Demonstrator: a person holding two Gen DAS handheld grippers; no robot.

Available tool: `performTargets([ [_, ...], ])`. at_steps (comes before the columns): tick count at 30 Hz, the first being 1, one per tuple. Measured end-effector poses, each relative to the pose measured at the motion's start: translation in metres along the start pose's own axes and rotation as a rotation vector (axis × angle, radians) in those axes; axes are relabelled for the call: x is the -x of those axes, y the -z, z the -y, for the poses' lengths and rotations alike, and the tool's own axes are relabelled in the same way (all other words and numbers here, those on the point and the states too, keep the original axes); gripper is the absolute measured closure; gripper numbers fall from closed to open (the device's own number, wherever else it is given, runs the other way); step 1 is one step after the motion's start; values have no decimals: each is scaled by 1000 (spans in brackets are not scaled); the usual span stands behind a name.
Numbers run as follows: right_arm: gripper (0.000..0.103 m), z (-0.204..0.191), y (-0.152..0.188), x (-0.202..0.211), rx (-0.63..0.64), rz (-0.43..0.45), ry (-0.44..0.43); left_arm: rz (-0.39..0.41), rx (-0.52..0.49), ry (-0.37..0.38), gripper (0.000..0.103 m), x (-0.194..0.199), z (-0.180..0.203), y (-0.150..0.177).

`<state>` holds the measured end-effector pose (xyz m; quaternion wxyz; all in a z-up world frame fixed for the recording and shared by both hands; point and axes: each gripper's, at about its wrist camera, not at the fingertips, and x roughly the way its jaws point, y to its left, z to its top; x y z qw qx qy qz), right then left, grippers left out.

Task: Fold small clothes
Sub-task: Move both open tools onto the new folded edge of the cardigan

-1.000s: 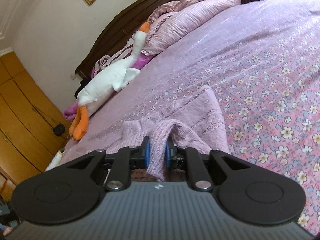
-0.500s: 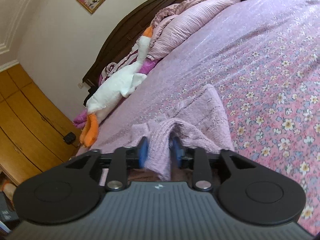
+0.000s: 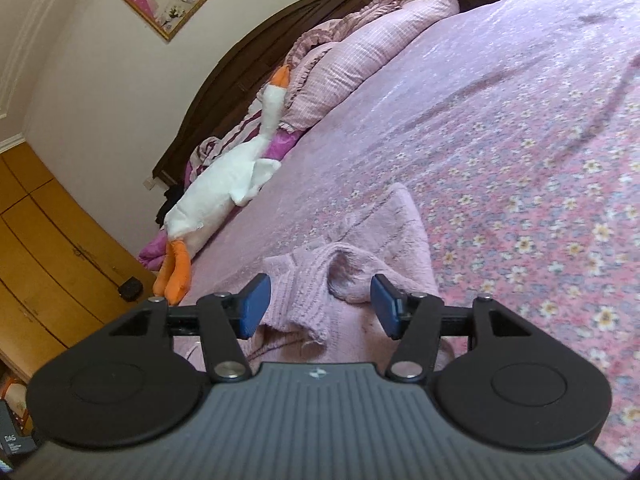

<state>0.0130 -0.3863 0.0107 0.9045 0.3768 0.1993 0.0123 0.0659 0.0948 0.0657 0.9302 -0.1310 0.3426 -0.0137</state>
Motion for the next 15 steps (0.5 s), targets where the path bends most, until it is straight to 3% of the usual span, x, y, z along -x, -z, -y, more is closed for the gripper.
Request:
performTargets([
  [10,40,3,-9,35,-18,12,8,-11,11,18,49,14,4,8],
  [15,40,-1,-4,37,-36,-24,-13,-7,17,45,49,19,5,11],
])
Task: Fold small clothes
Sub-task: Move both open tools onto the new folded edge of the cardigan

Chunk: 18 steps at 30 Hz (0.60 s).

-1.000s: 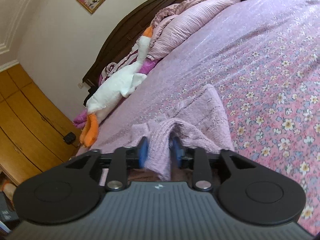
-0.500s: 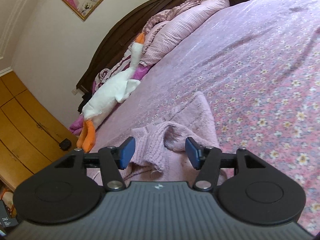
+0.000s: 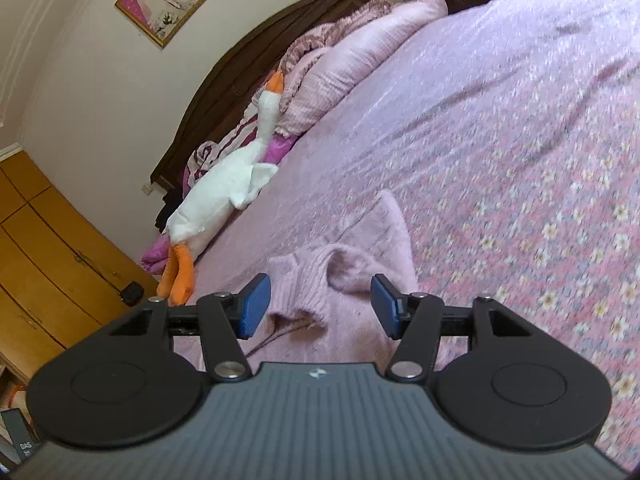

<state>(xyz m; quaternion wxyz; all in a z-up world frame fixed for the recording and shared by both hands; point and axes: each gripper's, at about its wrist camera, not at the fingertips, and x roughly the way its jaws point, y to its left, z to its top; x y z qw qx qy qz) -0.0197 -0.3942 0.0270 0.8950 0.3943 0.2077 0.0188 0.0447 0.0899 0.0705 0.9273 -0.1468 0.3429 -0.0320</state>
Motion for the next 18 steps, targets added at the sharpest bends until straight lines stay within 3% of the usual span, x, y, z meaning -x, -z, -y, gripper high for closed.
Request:
performTargets([
  [12,40,-12,5,-44,0,-97,25,-29,50,0,49,-27,-13,-15],
  [18,41,-11,-8,-66,-18,-134,32,-89,143,88,53,-52,-20,-22],
])
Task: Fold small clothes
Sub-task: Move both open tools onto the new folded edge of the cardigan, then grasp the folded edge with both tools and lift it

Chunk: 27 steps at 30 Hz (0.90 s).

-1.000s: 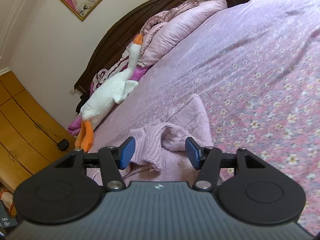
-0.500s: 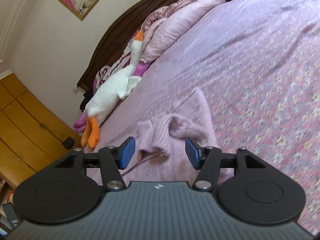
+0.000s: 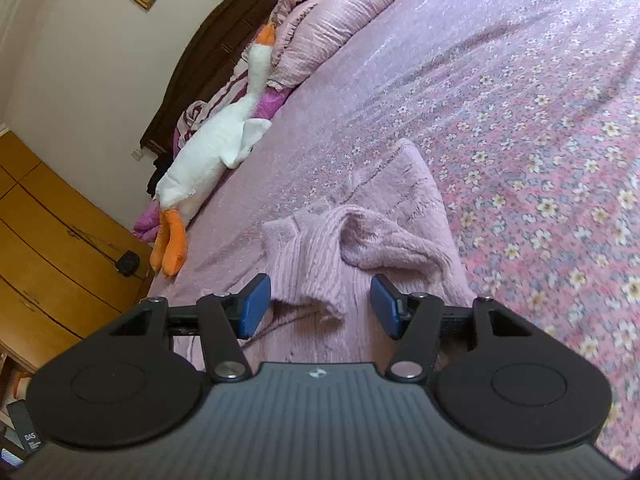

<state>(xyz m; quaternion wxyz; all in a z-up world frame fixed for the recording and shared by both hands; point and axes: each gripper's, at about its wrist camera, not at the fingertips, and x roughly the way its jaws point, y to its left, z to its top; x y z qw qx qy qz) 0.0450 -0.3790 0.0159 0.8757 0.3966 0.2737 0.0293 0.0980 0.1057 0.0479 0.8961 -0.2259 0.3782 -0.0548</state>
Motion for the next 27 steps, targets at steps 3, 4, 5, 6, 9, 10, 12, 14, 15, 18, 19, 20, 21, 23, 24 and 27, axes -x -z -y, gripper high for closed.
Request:
performTargets([
  [3,82,1,-9,-8,-8,-25,-1,6,-12,37,86,-5,3,-4],
  [4,86,2,-13,-11,-28,-34,-7,9,-10,43,86,-6,4,-6],
  [5,88,4,-16,-12,-45,-32,-27,20,-15,43,86,-7,5,-8],
  [6,88,5,-19,-14,-55,-29,-40,36,-28,38,86,-7,7,-12],
  [9,88,1,-30,-22,-55,-2,-38,74,-44,18,86,-10,10,-24],
  [10,89,-1,-34,-25,-55,3,-35,83,-46,10,86,-12,11,-27],
  [12,89,-4,-40,-34,-56,9,-25,94,-56,-13,86,-17,13,-35],
  [14,89,-7,-45,-43,-48,12,-10,89,-66,-27,85,-25,14,-41],
  [15,88,-9,-47,-48,-43,13,2,84,-65,-36,84,-28,13,-42],
  [18,81,-12,-52,-57,-30,28,31,95,-69,-70,75,-30,12,-46],
  [19,75,-14,-53,-58,-24,32,34,103,-78,-71,71,-28,13,-47],
  [20,70,-15,-54,-58,-14,38,33,110,-85,-72,65,-26,12,-48],
  [21,58,-17,-55,-56,-2,46,31,122,-93,-75,59,-23,12,-49],
  [23,49,-19,-56,-51,31,64,27,137,-112,-87,56,-17,11,-51],
  [24,49,-20,-56,-47,49,70,28,141,-119,-90,56,-14,10,-51],
  [27,48,-20,-54,-37,84,87,30,143,-132,-96,56,-6,9,-53],
])
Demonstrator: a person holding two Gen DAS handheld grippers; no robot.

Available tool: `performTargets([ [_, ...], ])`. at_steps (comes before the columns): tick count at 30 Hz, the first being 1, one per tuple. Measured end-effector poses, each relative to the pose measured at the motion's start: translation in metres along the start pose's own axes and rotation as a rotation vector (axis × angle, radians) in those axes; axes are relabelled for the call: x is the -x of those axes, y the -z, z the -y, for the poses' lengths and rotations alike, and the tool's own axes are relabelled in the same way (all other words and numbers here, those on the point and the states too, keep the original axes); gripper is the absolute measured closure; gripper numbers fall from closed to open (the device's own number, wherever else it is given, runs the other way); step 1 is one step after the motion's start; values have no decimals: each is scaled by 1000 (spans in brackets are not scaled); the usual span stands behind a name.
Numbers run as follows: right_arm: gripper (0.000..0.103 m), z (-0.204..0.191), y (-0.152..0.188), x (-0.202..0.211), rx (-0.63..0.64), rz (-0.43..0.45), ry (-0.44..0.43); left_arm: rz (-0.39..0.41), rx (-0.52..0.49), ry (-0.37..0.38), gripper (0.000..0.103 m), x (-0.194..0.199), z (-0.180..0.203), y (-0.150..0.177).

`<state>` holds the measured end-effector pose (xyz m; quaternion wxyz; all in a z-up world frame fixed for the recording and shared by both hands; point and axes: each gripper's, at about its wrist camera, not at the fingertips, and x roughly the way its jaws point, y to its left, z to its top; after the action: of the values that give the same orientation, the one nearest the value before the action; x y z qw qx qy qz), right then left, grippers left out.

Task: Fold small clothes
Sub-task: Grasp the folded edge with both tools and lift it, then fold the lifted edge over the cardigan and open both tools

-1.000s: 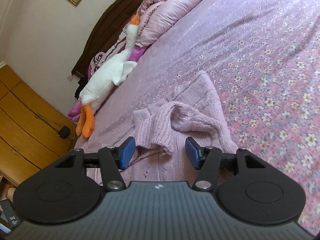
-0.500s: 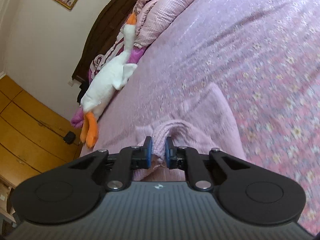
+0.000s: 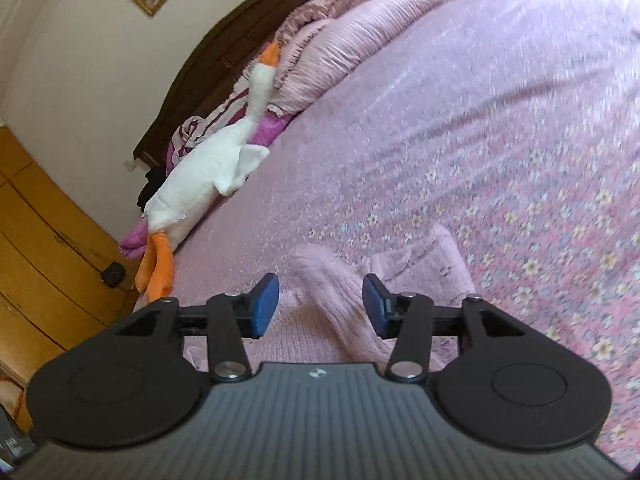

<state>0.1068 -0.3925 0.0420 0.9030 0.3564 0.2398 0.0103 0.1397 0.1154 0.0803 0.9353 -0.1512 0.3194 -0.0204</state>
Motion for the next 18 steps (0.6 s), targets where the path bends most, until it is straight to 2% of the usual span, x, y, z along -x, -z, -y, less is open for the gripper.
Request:
performTargets([
  [3,48,-2,6,12,47,36,5,1,-34,26,56,8,2,3],
  [7,48,-12,18,25,148,47,-1,-37,-87,102,56,12,9,14],
  [12,48,-29,30,17,279,-41,-42,-69,-154,174,56,-3,22,30],
  [14,48,-30,31,10,288,-64,-16,-80,-167,174,56,-13,25,35],
  [18,48,-18,29,-3,255,-63,58,-70,-167,91,56,-30,18,35],
])
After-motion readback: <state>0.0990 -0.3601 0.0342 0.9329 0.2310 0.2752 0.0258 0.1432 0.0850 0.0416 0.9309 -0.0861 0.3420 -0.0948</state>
